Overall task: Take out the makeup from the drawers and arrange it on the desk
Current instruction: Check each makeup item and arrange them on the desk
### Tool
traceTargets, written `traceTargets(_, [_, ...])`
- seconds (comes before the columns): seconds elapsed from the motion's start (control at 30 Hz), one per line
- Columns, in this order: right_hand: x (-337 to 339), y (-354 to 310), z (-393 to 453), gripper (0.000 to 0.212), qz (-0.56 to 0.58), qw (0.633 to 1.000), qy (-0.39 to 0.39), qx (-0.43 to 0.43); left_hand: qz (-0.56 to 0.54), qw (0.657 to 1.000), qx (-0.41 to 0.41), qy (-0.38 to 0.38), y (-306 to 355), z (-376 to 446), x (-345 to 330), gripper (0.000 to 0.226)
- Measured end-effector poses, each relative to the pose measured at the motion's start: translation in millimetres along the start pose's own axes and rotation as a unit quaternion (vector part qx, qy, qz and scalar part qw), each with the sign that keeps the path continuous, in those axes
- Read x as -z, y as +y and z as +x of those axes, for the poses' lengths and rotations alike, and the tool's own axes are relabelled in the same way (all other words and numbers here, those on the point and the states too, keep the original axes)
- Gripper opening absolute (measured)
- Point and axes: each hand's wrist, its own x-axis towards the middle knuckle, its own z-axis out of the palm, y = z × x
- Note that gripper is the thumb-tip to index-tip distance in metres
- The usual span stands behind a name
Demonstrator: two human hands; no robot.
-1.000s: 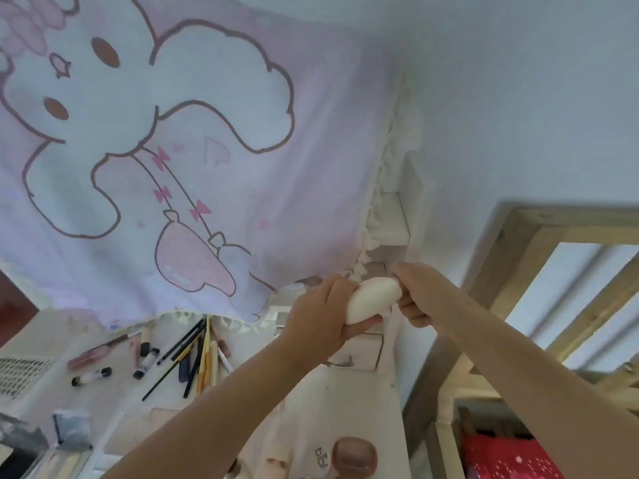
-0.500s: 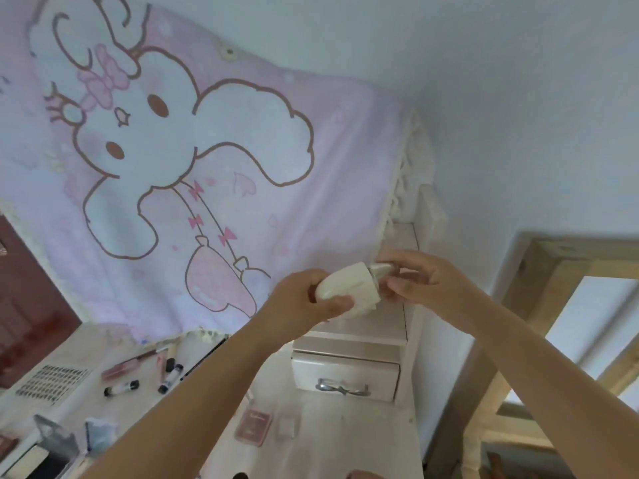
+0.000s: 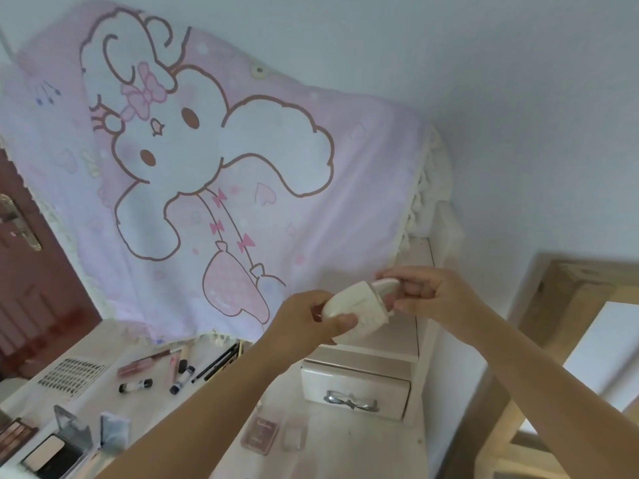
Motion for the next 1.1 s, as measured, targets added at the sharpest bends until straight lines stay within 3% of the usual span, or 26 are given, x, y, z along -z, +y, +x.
traceTargets(0.1, [-1.1,-9.4,5.4,0.059,-0.014,0.998,0.04,0.04,-0.082,0.996,0.029,-0.025,7.7,0.7,4.2,0.001])
traceTargets(0.2, [-3.2,-16.1,11.7,0.05,-0.002,0.997,0.057,0.052,-0.115,0.992,0.04,-0.03,12.9,2.8,8.3,0.012])
traceTargets(0.27, [-3.6,-19.6,15.1,0.054,0.056,0.996,0.064,0.039,-0.115,0.992,0.044,-0.029,15.6,3.0,9.5,0.016])
traceTargets(0.4, [-1.8,-23.1,16.7,0.031,-0.007,0.998,0.052,0.039,-0.138,0.988,0.062,-0.038,16.3,2.6,10.7,0.015])
traceTargets(0.53, [7.9,-19.5,16.4,0.046,-0.007,1.0,-0.005,-0.002,-0.19,0.976,0.079,-0.073,16.0,0.7,11.7,0.016])
traceTargets(0.77, [7.9,-16.3,12.2,0.063,0.029,0.999,0.02,0.027,-0.242,0.957,0.101,-0.127,12.7,2.3,4.7,0.028])
traceTargets(0.93, [11.2,-12.1,5.3,0.061,0.133,0.99,0.036,-0.005,-0.234,0.957,0.101,-0.136,3.2,6.1,-4.0,0.027])
traceTargets(1.1, [9.9,-1.3,-0.5,0.05,0.124,0.992,0.021,-0.026,-0.234,0.958,0.107,-0.127,-12.4,9.6,-13.9,0.016])
